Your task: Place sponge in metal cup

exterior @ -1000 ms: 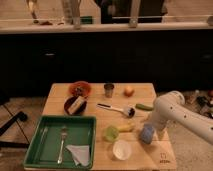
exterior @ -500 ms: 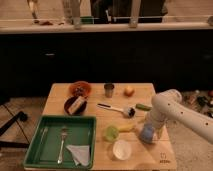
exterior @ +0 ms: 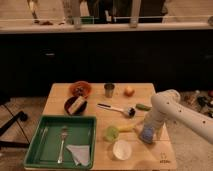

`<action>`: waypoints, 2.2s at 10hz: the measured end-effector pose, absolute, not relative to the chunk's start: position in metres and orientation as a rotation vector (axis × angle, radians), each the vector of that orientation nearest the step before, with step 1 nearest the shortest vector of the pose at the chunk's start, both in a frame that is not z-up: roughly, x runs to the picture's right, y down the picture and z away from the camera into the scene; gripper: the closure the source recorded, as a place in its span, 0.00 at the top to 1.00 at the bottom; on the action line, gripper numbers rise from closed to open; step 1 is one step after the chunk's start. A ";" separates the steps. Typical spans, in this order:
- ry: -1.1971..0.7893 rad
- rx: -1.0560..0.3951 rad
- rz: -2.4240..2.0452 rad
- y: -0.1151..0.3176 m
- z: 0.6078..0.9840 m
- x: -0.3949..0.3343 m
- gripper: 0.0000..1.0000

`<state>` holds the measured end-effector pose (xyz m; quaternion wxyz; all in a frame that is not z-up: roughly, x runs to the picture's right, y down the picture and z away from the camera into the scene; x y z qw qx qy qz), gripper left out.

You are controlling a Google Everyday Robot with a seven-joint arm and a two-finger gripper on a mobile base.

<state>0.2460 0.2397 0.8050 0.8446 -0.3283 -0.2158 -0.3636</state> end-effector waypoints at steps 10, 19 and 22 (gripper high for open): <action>-0.493 -0.714 -0.739 0.246 0.822 0.256 0.80; -0.534 -0.726 -0.775 0.254 0.817 0.250 0.60; -0.537 -0.727 -0.779 0.254 0.818 0.249 0.32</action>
